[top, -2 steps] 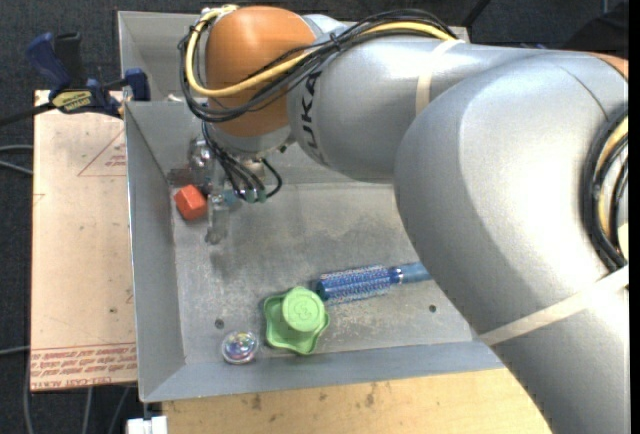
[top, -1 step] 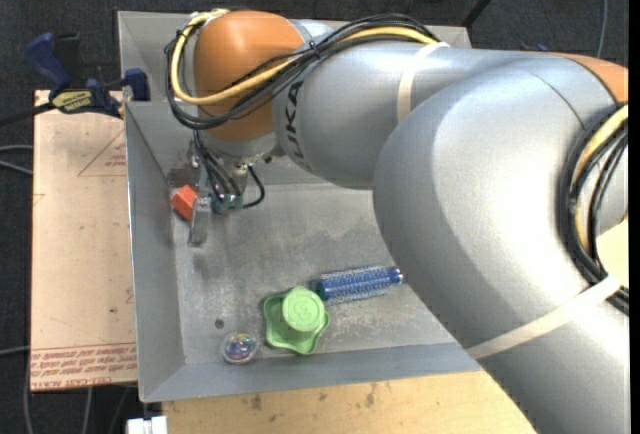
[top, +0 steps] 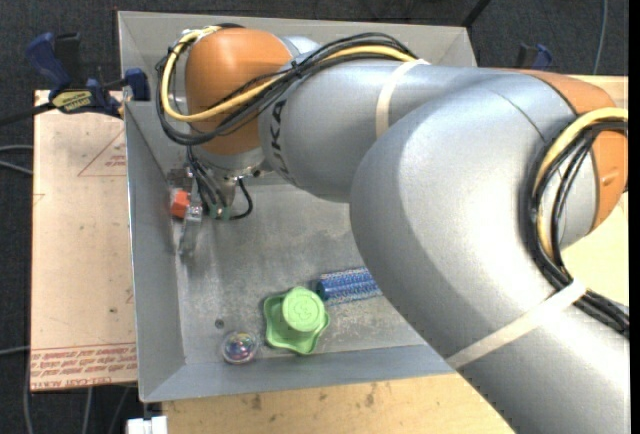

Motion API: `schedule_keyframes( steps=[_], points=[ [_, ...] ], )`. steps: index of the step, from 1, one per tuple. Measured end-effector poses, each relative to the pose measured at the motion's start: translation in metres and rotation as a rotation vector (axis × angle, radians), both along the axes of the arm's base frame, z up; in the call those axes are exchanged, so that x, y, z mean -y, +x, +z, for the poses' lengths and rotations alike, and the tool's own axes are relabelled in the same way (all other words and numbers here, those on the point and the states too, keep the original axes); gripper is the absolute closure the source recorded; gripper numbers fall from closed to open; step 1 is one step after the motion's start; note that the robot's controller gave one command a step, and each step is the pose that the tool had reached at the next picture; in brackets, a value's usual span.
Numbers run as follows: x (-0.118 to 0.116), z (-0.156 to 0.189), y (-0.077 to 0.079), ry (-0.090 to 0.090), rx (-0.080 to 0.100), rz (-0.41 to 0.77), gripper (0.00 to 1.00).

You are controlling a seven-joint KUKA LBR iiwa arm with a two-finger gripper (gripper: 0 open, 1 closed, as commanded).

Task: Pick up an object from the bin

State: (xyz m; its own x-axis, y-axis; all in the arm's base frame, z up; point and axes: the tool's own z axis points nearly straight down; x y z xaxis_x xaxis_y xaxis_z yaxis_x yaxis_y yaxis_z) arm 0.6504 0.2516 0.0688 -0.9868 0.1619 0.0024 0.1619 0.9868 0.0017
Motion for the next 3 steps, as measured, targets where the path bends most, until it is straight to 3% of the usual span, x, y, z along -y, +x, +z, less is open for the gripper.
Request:
schedule_keyframes(
  steps=[1, 2, 3],
  points=[
    [-0.001, 0.0, 0.0, 0.0, 0.001, 0.001, 0.0],
    [0.0, 0.0, 0.001, 0.0, 0.004, 0.0, 1.0],
    [0.0, 0.032, 0.002, 0.002, 0.007, -0.001, 1.0]
  ],
)
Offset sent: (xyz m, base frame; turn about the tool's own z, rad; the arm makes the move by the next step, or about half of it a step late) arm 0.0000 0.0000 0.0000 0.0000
